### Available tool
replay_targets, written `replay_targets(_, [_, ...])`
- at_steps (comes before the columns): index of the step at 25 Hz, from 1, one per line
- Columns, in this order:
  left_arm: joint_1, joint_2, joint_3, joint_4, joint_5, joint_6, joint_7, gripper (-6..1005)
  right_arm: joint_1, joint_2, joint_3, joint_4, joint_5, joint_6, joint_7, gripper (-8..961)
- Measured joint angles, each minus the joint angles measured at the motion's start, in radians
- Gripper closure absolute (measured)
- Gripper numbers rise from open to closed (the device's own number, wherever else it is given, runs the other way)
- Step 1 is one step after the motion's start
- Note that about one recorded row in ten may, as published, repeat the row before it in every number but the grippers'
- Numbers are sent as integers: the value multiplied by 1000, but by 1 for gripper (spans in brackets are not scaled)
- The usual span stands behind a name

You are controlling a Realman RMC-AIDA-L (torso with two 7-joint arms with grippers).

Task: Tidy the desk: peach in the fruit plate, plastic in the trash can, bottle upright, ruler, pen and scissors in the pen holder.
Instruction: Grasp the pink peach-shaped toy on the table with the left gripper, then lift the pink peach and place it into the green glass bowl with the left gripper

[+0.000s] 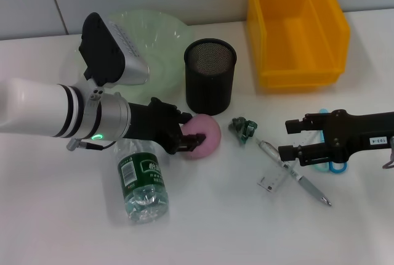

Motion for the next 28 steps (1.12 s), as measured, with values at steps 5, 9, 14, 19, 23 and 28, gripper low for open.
replay_targets(5, [9, 1, 4, 20, -6, 3, -11, 588, -1, 0, 0, 0, -2, 0, -1, 131])
replay_targets(9, [15, 3, 3, 35, -9, 6, -29, 694, -1, 0, 0, 0, -7, 0, -1, 130])
replay_targets(14, [32, 7, -37, 57, -14, 37, -33, 736, -1, 1, 0, 0, -8, 0, -3, 132])
replay_targets(19, [70, 10, -154, 112, -16, 140, -33, 756, -1, 1, 0, 0, -9, 0, -5, 133])
replay_targets(23, [97, 11, -238, 148, -16, 208, -33, 771, -2, 4, 0, 0, -9, 0, -6, 134])
replay_targets(28, [176, 11, -411, 235, -41, 231, -13, 818, -3, 6, 0, 0, -9, 0, -7, 136])
